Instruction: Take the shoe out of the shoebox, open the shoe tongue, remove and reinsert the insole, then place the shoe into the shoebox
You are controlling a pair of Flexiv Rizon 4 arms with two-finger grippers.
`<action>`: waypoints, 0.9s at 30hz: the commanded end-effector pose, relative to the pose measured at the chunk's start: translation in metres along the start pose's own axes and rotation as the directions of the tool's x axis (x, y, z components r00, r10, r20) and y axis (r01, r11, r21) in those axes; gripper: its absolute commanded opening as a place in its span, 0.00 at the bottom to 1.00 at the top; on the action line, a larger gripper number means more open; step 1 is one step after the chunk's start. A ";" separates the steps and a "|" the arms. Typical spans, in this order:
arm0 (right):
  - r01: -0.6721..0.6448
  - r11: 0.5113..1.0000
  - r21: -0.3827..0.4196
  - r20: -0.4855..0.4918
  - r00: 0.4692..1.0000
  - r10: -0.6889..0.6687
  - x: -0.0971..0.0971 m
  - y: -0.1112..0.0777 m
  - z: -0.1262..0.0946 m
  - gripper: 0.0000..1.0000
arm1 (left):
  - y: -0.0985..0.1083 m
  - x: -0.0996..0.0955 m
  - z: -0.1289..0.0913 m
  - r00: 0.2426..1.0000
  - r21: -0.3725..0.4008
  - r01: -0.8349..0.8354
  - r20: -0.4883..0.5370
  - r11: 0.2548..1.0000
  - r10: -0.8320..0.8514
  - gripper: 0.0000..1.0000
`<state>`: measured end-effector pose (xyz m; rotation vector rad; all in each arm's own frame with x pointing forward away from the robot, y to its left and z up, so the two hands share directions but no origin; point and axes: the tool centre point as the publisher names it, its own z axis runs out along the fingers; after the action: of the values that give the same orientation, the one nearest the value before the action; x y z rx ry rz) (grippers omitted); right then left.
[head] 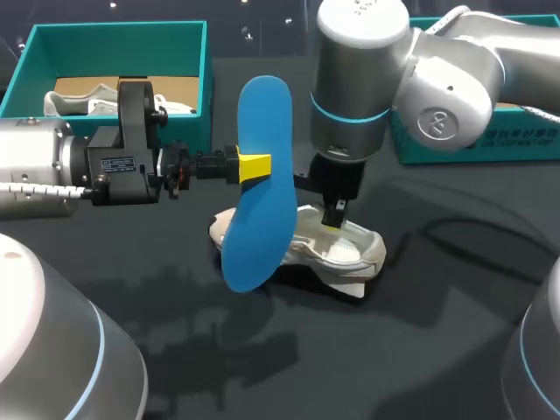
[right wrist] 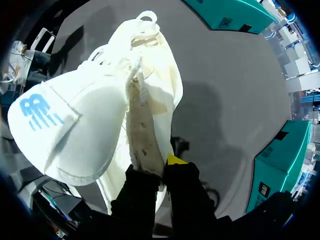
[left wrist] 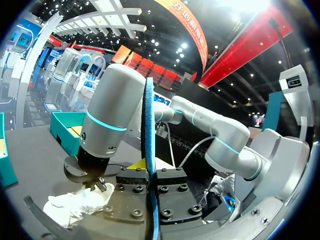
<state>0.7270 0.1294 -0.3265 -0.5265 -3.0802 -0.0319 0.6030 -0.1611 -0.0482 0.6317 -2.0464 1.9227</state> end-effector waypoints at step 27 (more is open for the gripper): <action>-0.709 0.703 -0.057 -0.085 0.705 0.705 0.038 -0.007 -0.033 0.00 | 0.001 0.000 0.001 1.000 0.002 0.000 0.001 1.000 0.000 0.00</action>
<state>0.6931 0.1398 -0.2918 -1.4552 -2.7008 -0.1071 0.6031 -0.1611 -0.0483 0.6317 -2.0464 1.9227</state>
